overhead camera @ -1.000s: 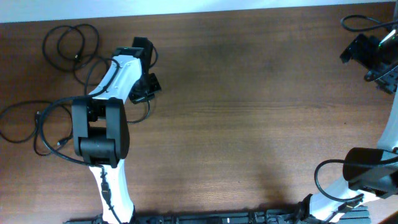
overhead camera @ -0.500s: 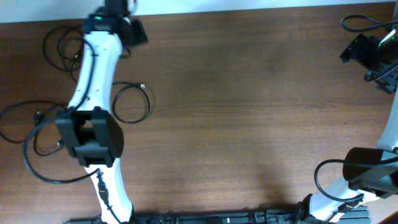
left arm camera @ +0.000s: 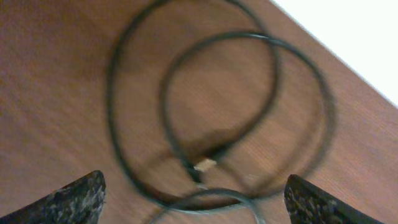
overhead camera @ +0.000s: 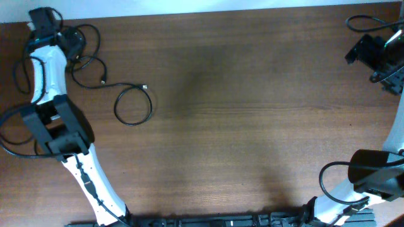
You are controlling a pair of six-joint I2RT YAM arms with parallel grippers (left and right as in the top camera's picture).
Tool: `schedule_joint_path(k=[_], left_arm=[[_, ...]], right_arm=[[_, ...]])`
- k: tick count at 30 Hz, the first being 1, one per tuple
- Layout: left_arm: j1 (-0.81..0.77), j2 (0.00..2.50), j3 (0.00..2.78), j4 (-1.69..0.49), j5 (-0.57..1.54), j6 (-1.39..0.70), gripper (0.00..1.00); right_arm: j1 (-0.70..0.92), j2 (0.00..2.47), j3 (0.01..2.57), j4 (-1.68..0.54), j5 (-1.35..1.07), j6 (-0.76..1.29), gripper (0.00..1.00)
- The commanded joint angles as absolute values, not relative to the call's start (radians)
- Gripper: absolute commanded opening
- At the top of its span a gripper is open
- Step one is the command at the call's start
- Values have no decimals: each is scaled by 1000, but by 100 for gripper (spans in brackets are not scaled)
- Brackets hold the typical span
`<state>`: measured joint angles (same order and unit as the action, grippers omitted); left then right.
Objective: Untangle cables
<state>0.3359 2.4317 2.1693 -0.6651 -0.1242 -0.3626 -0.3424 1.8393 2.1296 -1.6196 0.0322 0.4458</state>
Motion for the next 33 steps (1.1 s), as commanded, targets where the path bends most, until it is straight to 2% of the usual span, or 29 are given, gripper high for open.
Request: schedule_joint_path(k=[1, 7, 12, 18, 26, 27, 29, 33], left_arm=[[396, 2485, 2175, -666, -147, -361, 93], [415, 2527, 2175, -650, -155, -361, 92], [415, 2557, 2175, -611, -154, -319, 96], [414, 2592, 2175, -592, -155, -319, 92], [414, 2630, 2175, -599, -155, -264, 39], [415, 2634, 2175, -604, -156, -259, 29], [423, 2635, 2176, -611, -216, -259, 0], [465, 2634, 2225, -661, -323, -260, 0]], right_arm=[[-339, 1839, 2130, -1619, 31, 453, 98], [-339, 1839, 2130, -1619, 31, 453, 98], [-339, 1839, 2130, -1619, 31, 453, 99], [-339, 1839, 2130, -1619, 31, 453, 98], [-339, 1839, 2130, -1619, 31, 453, 98], [-339, 1839, 2130, -1619, 31, 453, 99], [-339, 1839, 2130, -1619, 31, 453, 98], [-339, 1839, 2130, -1619, 31, 453, 98]])
